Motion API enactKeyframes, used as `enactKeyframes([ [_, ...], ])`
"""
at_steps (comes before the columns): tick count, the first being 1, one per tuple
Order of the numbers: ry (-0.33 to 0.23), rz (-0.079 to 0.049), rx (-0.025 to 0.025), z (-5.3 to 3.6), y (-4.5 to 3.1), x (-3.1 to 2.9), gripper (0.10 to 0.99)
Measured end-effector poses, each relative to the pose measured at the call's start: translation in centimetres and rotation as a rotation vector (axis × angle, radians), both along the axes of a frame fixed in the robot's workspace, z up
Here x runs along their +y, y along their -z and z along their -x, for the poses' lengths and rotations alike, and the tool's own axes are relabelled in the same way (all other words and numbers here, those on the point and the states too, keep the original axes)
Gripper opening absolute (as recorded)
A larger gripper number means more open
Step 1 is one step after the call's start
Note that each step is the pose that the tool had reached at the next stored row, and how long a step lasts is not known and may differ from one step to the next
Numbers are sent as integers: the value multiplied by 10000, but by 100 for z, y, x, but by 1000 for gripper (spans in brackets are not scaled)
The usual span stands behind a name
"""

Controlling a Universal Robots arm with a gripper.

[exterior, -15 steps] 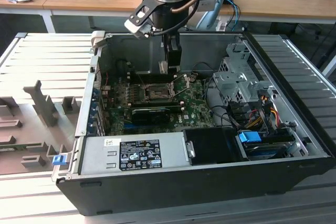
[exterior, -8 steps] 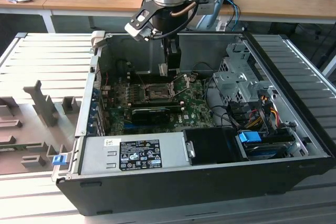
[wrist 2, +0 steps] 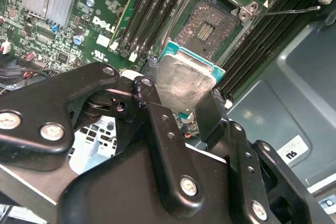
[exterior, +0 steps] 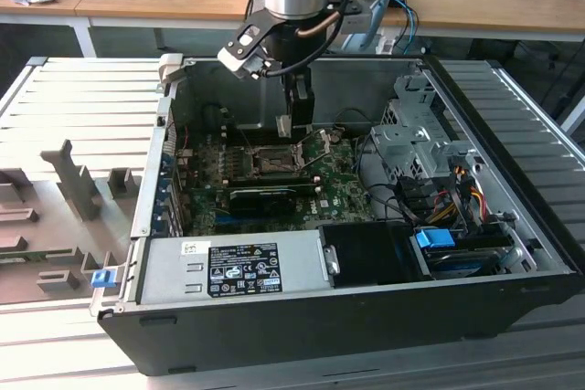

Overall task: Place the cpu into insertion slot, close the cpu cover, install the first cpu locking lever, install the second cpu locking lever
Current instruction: 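Place the cpu into insertion slot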

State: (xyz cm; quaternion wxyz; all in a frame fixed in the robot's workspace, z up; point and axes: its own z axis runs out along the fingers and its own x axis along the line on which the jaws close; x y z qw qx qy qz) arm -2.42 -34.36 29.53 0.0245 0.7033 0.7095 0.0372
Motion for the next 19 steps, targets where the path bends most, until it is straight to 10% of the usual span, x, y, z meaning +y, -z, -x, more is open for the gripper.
enactKeyframes([
  [19, 3, 0, 0, 7, 338, 9, 529],
])
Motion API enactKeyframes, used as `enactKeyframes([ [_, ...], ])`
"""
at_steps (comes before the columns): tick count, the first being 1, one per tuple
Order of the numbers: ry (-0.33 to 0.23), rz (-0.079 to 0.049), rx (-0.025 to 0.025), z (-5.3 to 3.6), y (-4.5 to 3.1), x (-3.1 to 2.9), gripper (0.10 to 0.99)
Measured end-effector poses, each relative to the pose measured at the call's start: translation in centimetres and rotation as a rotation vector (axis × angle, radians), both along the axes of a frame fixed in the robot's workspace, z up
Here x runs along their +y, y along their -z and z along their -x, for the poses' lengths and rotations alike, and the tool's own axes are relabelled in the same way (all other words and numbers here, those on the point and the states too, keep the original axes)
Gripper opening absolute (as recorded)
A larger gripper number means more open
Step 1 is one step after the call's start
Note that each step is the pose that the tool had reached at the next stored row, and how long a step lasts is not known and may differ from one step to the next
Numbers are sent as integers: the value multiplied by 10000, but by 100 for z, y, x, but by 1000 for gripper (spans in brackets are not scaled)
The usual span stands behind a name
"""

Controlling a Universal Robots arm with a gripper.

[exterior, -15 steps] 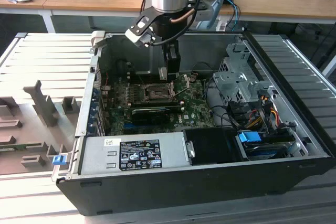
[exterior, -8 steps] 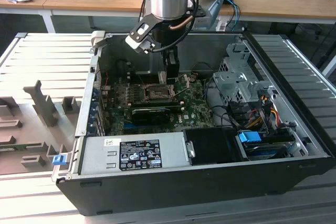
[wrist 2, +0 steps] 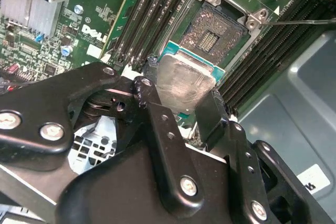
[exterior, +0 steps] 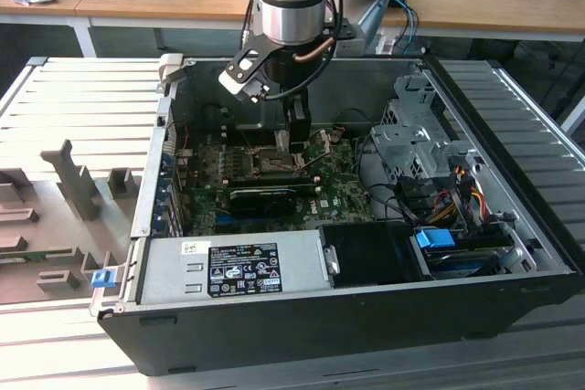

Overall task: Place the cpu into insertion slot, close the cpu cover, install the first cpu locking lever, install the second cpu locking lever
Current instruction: 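Place the cpu into insertion slot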

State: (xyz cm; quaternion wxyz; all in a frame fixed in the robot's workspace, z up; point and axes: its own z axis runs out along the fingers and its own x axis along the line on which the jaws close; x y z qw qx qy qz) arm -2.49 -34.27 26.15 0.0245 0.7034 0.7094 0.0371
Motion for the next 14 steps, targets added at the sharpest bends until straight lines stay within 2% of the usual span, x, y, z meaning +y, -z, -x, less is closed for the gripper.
enactKeyframes([
  [8, -94, 11, -2, 44, 133, 17, 529],
  [11, -200, 13, -1, 109, 179, 51, 529],
  [14, -220, 9, -3, 126, 213, 79, 529],
])
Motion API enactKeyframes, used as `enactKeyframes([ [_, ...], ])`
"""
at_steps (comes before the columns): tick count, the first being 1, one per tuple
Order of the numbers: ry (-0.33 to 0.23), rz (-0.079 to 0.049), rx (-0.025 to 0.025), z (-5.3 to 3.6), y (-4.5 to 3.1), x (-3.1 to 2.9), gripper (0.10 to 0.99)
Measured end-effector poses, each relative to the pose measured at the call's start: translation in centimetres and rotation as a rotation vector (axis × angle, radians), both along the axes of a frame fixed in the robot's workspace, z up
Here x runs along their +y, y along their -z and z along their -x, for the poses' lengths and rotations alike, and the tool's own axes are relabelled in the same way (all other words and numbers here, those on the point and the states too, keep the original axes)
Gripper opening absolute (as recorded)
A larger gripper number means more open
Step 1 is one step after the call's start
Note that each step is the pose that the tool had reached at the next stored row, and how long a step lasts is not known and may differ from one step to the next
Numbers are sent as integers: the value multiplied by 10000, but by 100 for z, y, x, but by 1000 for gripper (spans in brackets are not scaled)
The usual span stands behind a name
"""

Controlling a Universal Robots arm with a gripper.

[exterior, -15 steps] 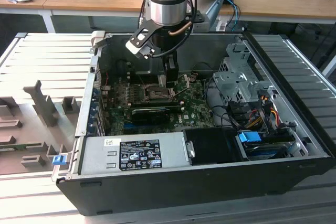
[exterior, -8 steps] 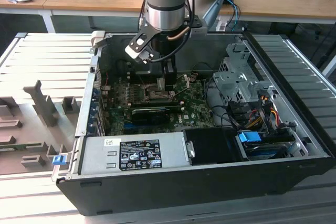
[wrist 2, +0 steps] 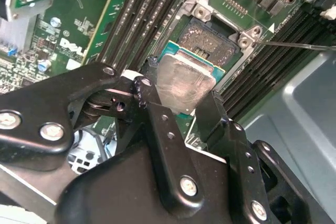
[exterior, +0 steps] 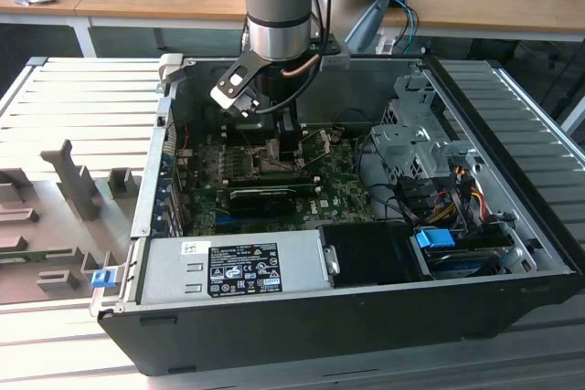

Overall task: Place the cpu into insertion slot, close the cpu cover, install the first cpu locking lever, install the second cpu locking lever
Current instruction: 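Place the cpu into insertion slot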

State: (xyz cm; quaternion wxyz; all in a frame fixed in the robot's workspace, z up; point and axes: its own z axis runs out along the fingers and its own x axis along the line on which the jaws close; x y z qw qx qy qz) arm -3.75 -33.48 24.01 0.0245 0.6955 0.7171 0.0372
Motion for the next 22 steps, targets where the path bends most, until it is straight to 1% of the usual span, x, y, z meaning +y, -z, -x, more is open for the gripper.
enactKeyframes([
  [6, 21, 2, 2, 23, 75, 26, 529],
  [13, 15, 1, 0, 24, 90, 27, 529],
  [20, -291, 1, 0, 21, 103, 36, 529],
  [22, -329, 2, 1, 27, 118, 36, 529],
])
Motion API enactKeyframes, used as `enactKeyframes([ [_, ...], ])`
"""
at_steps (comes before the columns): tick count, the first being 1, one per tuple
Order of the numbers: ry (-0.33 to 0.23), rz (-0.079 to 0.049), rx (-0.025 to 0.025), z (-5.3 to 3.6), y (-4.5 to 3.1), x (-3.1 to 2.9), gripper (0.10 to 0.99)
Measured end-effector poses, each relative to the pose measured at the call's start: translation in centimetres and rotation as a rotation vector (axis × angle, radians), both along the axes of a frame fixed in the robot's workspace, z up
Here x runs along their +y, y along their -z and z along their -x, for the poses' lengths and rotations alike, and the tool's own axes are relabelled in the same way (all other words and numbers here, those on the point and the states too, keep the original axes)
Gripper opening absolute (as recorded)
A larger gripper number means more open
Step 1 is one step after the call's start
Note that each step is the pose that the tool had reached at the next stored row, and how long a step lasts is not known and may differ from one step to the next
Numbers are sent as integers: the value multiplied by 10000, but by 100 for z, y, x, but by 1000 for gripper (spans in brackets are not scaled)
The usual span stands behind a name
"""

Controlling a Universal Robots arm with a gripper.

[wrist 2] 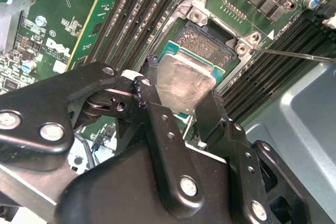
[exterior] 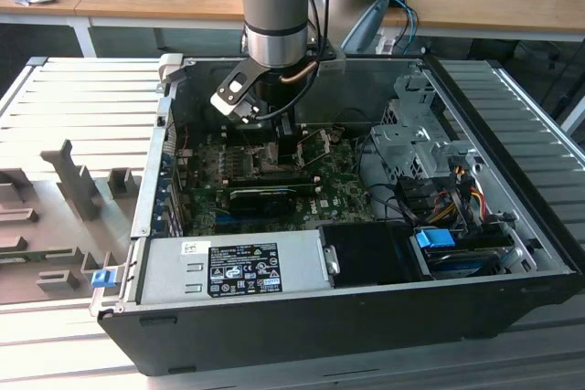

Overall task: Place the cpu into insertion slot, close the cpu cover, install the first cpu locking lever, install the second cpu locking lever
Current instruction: 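Place the cpu into insertion slot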

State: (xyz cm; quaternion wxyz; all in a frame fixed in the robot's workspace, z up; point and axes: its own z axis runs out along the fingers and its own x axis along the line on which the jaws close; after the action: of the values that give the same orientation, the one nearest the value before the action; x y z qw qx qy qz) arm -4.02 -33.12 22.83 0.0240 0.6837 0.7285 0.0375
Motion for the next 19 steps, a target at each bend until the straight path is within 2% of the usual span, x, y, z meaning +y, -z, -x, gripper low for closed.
enactKeyframes([
  [4, 58, 1, 0, 9, 34, 3, 529],
  [19, 344, -5, -1, 13, 73, 43, 529],
])
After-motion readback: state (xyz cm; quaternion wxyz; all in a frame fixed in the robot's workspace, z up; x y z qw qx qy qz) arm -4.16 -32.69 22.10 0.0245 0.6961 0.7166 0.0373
